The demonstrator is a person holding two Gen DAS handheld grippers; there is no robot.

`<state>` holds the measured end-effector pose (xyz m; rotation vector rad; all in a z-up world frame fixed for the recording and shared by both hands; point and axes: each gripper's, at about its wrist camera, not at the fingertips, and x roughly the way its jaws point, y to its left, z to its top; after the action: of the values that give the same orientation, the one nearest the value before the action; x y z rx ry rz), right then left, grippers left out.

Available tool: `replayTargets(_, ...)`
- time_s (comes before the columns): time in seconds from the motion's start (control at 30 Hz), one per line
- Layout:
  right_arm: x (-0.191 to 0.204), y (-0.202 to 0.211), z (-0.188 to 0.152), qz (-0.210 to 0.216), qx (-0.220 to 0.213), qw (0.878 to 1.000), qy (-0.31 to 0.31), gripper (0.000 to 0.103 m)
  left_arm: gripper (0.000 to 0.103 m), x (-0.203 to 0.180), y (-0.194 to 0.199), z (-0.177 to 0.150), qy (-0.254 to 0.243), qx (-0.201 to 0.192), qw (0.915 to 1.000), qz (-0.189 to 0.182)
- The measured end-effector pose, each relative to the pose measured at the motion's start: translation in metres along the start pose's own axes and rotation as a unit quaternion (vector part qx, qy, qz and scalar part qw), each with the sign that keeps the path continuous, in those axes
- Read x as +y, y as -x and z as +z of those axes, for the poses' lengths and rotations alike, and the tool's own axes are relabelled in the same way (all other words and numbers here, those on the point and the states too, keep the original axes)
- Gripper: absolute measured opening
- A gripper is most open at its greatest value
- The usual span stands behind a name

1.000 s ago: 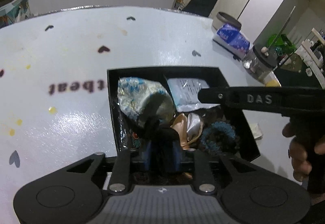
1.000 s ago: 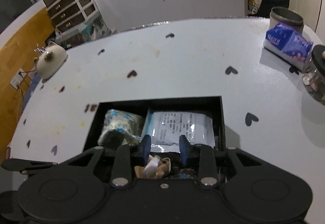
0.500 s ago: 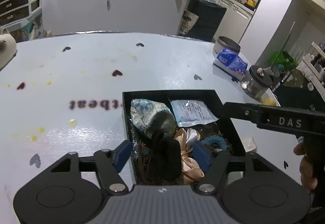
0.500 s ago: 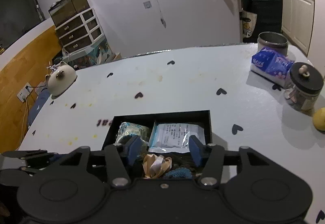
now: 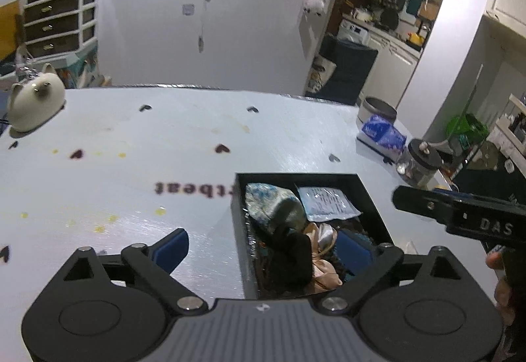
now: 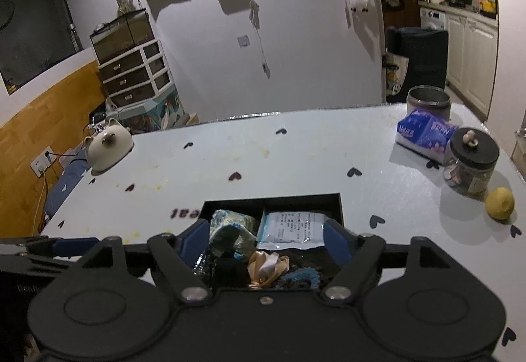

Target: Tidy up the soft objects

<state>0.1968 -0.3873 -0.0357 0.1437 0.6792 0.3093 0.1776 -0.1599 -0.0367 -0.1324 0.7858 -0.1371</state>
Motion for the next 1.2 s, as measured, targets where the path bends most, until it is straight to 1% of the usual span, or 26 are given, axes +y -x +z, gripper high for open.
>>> replayTargets(0.07, 0.004, 0.008, -0.002, -0.004, -0.011, 1.0, 0.002, 0.08, 0.102, 0.005, 0.009, -0.002, 0.003, -0.011, 0.9999, 0.005)
replayTargets(0.2, 0.015, 0.026, -0.007, -0.021, -0.033, 0.999, 0.001, 0.082, 0.103, 0.017, 0.029, -0.005, 0.012, -0.034, 0.9993, 0.008)
replayTargets(0.33, 0.026, 0.043, -0.015, -0.038, -0.051, 0.998, 0.0, 0.088, 0.103, 0.028, 0.047, -0.01, 0.007, -0.05, 0.9986, 0.016)
replayTargets(0.4, 0.031, 0.051, -0.021, -0.042, -0.059, 0.997, 0.004, 0.089, 0.103, 0.032, 0.055, -0.013, 0.004, -0.058, 0.9981, 0.022)
replayTargets(0.47, 0.037, 0.058, -0.026, -0.046, -0.063, 0.997, 0.009, 0.092, 0.103, 0.036, 0.064, -0.018, 0.0, -0.068, 0.9973, 0.029)
replayTargets(0.53, 0.043, 0.064, -0.032, -0.051, -0.068, 0.996, 0.014, 0.094, 0.103, 0.039, 0.071, -0.023, -0.004, -0.075, 0.9968, 0.026)
replayTargets(0.6, 0.049, 0.071, -0.039, -0.056, -0.074, 0.996, 0.017, 0.098, 0.103, 0.042, 0.078, -0.028, -0.011, -0.078, 0.9967, 0.019)
replayTargets(0.7, 0.057, 0.079, -0.049, -0.062, -0.08, 0.995, 0.017, 0.1, 0.103, 0.047, 0.086, -0.037, -0.023, -0.079, 0.9965, 0.016)
replayTargets(0.83, 0.069, 0.088, -0.063, -0.073, -0.084, 0.994, 0.021, 0.103, 0.103, 0.053, 0.096, -0.049, -0.025, -0.08, 0.9964, 0.015)
replayTargets(1.1, 0.085, 0.101, -0.083, -0.087, -0.087, 0.992, 0.024, 0.103, 0.103, 0.062, 0.11, -0.067, -0.031, -0.086, 0.9957, 0.016)
replayTargets(1.2, 0.089, 0.106, -0.089, -0.091, -0.087, 0.992, 0.022, 0.103, 0.103, 0.062, 0.11, -0.067, -0.031, -0.085, 0.9957, 0.017)
